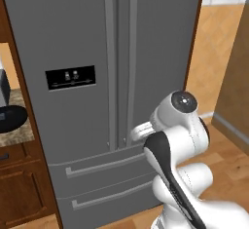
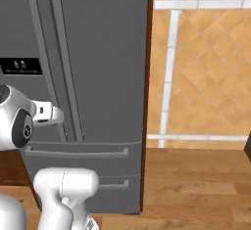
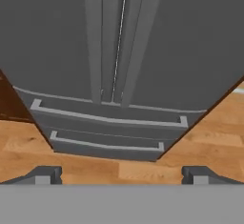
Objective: Grab a lemon wedge from the fridge and one ice cube from the ice bowl, and put them in the glass of lemonade.
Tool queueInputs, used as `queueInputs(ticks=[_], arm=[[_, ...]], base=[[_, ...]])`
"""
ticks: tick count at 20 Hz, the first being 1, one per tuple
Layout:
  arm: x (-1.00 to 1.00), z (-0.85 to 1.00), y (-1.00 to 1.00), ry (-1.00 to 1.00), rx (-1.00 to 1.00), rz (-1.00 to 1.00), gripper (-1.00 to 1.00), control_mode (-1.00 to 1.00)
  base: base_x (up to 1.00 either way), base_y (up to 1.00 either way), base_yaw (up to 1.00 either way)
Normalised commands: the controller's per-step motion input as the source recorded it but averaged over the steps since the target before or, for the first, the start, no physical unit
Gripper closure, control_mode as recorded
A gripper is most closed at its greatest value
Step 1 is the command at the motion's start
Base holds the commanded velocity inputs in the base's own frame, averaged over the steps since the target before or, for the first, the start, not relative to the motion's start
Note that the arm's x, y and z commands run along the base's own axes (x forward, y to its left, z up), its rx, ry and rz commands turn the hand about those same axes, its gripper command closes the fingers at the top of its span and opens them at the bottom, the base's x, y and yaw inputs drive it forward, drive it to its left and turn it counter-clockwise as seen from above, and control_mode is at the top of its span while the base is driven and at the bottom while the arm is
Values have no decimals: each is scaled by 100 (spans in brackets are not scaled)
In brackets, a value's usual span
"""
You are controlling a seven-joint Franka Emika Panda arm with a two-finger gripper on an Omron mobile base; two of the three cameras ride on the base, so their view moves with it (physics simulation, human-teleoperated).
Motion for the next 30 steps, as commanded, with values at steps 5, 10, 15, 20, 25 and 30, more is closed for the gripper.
queueInputs(ticks=[5, 10, 15, 20, 25, 30], arm=[[79, 52, -4, -42, 8, 15, -100, -100], [100, 29, 16, -4, 8, 5, -100, -100], [96, 6, 0, -8, 0, 0, -100, -100], [97, 1, 0, -12, 0, 0, -100, -100], [100, -1, 0, -9, 0, 0, -100, -100], [100, -2, 0, 2, 0, 0, -100, -100]], base=[[0, 0, 0], [0, 0, 0], [0, 0, 0], [0, 0, 0], [0, 0, 0], [0, 0, 0]])
